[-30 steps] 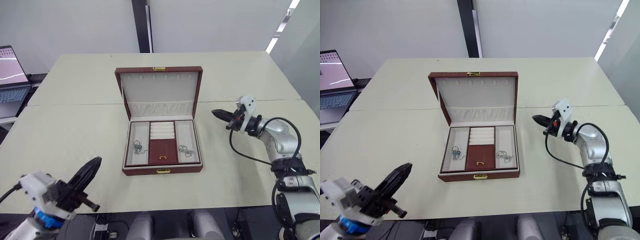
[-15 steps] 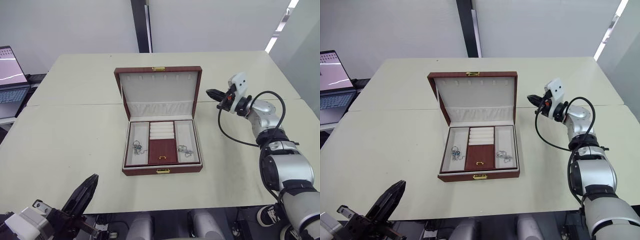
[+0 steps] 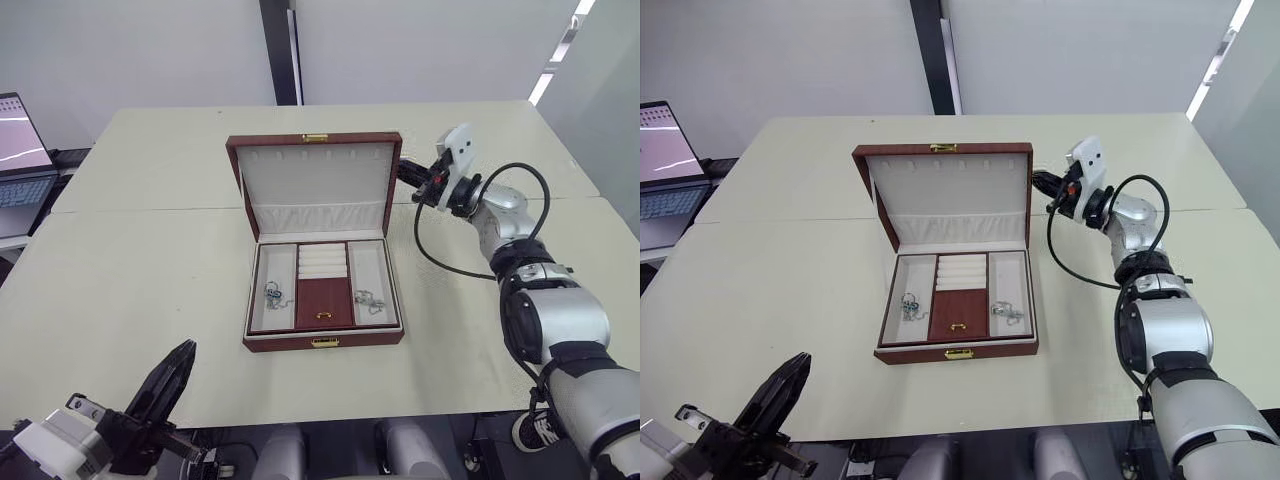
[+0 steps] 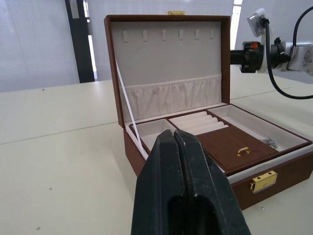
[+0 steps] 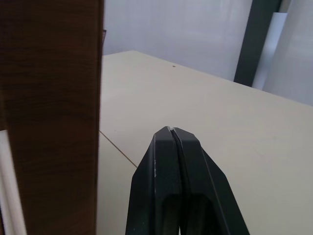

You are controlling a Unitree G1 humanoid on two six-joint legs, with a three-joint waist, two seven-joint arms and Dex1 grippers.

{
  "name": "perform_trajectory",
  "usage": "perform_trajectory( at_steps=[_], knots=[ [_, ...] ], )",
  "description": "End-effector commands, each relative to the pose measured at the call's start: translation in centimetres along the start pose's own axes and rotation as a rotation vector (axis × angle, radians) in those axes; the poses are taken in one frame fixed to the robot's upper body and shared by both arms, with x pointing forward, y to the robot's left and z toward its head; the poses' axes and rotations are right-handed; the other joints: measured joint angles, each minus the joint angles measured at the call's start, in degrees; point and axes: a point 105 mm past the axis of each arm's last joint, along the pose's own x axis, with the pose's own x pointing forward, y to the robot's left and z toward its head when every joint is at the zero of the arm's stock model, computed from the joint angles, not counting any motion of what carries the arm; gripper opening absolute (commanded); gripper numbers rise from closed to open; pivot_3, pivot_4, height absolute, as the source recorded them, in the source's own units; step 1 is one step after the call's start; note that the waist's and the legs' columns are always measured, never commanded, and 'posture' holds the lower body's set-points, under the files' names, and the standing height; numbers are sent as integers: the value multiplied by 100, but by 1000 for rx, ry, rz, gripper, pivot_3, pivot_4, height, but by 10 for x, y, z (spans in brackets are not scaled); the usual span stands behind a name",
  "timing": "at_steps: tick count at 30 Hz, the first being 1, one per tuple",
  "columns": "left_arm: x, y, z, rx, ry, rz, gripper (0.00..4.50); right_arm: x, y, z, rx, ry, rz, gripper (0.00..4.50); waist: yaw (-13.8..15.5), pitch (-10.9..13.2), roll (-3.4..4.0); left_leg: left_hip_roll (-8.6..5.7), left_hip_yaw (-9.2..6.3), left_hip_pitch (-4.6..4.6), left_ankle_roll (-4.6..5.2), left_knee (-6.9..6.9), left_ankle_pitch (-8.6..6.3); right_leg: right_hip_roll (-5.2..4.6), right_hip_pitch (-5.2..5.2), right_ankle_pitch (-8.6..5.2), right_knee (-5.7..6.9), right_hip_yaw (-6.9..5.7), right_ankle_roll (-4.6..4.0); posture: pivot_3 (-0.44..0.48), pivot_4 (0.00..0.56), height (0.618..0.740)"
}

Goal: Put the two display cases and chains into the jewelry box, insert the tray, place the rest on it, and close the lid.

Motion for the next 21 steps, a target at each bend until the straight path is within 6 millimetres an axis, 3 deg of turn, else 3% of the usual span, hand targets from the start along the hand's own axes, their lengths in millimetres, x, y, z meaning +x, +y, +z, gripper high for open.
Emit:
perform_trajectory(
  at_steps=[1,8,11,17,21],
  knots=[
    [1,-1,4,16,-15,-5,0,5,7,30,-15,-89,93,14,0,0,0,0,0,0,0,0,0,0,0,0,0,0,0,0,150,740],
    [2,1,2,16,-13,-3,0,-5,41,23,24,-35,383,14,-3,1,3,3,-2,0,1,-1,0,1,-2,0,0,-2,-1,0,150,740],
    [3,1,1,15,-12,-5,0,-11,48,22,11,-13,427,14,-3,2,4,4,-6,0,1,-1,-1,2,-2,-1,1,-5,-2,0,150,740],
    [6,3,-2,9,-4,-13,0,-20,42,21,-10,-9,370,14,2,3,6,2,-7,-1,1,0,0,2,-2,-1,2,-5,-1,0,150,740],
    [9,16,-7,8,24,20,0,-28,36,16,-23,-4,321,14,3,3,6,2,-8,0,0,0,0,2,-1,-1,1,-7,-2,0,150,740]
  ],
)
